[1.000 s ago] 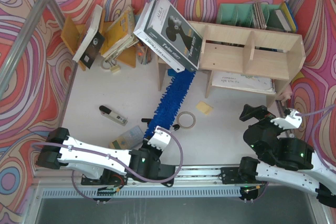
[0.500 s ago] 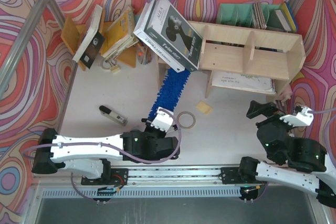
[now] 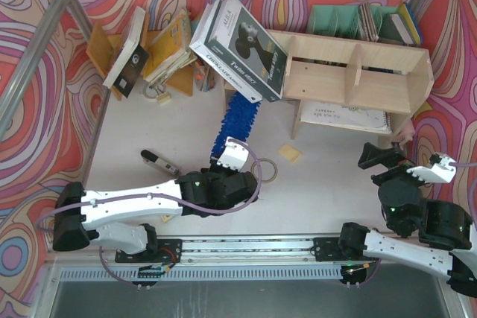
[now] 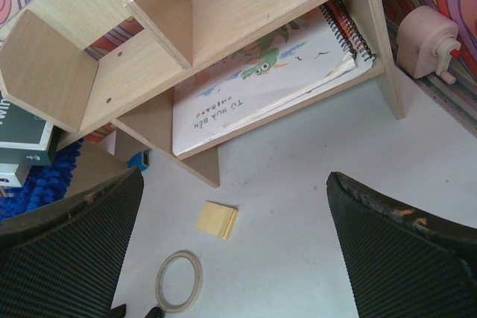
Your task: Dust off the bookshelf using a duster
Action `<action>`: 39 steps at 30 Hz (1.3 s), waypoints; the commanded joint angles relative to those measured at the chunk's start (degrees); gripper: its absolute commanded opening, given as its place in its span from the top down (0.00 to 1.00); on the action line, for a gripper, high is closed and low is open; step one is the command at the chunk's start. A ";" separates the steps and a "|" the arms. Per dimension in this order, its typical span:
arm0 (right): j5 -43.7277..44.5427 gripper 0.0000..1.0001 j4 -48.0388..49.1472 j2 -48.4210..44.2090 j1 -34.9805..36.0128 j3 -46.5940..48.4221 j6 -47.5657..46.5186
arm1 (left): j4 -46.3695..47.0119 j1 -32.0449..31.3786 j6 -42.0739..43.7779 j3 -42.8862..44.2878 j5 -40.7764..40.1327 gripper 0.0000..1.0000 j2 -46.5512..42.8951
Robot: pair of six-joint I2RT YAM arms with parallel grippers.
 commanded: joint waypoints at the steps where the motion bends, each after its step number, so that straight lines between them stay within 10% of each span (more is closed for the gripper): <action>1: 1.91 0.01 0.85 -0.23 0.53 -0.54 -0.90 | 3.56 1.92 -0.38 -1.84 -3.86 1.00 -4.86; 39: 1.87 0.01 0.63 2.12 0.57 -0.99 -0.57 | 9.75 5.88 -4.75 -16.20 16.11 1.00 -2.69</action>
